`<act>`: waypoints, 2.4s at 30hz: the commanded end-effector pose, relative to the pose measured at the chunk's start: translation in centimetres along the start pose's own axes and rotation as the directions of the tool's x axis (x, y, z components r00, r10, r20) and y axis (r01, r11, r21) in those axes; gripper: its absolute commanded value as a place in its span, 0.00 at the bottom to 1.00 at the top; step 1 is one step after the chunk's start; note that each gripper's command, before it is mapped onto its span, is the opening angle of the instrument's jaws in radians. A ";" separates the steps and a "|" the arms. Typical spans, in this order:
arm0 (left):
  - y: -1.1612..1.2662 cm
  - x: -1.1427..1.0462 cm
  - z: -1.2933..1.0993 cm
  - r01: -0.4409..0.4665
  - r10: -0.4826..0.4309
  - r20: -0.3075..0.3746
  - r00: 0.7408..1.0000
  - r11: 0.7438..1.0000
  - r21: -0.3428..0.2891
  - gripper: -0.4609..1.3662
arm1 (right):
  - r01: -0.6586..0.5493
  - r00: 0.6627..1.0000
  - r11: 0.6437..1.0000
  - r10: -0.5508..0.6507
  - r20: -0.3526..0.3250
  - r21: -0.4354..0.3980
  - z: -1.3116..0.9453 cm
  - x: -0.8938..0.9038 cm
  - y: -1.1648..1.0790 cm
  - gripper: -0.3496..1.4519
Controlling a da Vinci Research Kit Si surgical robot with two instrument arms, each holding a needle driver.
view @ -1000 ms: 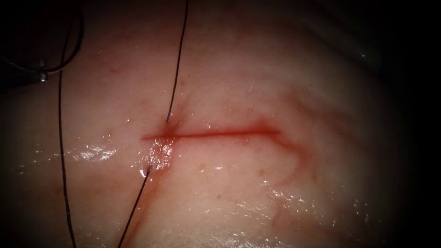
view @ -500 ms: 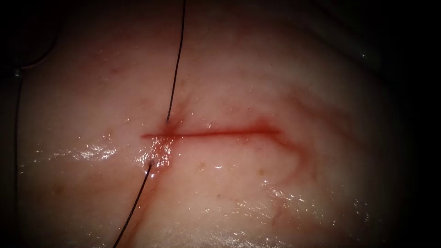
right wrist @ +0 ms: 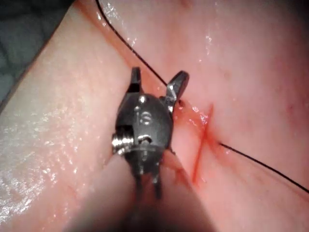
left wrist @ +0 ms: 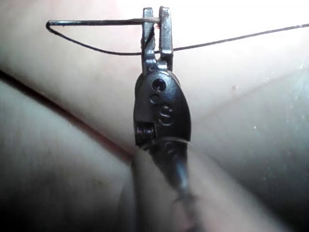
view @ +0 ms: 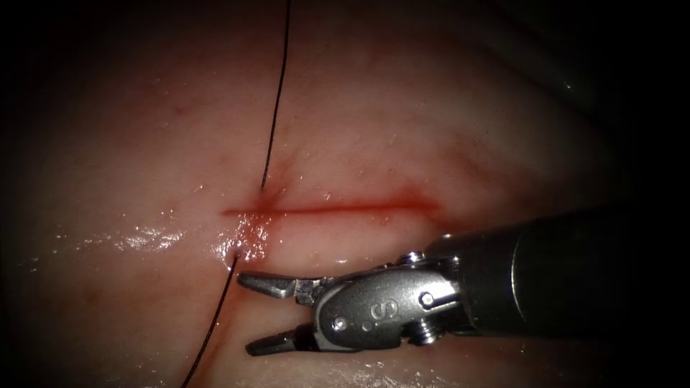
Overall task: Wound Closure
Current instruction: Pull the suture through the tissue until a short tail remains on top
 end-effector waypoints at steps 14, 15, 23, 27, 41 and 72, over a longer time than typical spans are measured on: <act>0.36 0.07 0.26 0.009 -0.010 -0.034 0.999 1.000 -0.020 0.06 | 0.063 0.998 0.998 -0.063 0.006 0.008 0.46 -0.55 -0.06 0.84; 0.38 0.07 0.30 0.009 -0.010 -0.038 0.999 1.000 -0.022 0.06 | 0.063 0.998 0.998 -0.063 -0.002 0.010 0.53 -0.54 -0.07 0.83; 0.42 0.06 0.38 0.013 -0.014 -0.043 0.999 1.000 -0.028 0.06 | 0.076 0.997 0.994 -0.077 0.011 0.076 0.50 -0.52 -0.05 0.00; 0.42 0.06 0.37 0.018 -0.020 -0.043 0.999 0.999 -0.029 0.06 | 0.059 0.997 0.996 -0.062 0.041 0.065 0.28 -0.52 -0.08 0.00; 0.42 -0.03 0.56 0.016 -0.016 -0.040 0.999 1.000 -0.019 0.06 | 0.044 0.999 0.977 -0.045 0.001 0.209 0.07 0.56 -1.24 0.00; 0.41 -0.26 0.61 0.035 -0.036 -0.034 0.999 0.999 -0.027 0.06 | -0.022 0.991 0.998 0.029 -0.129 0.051 -0.39 0.91 -0.52 0.90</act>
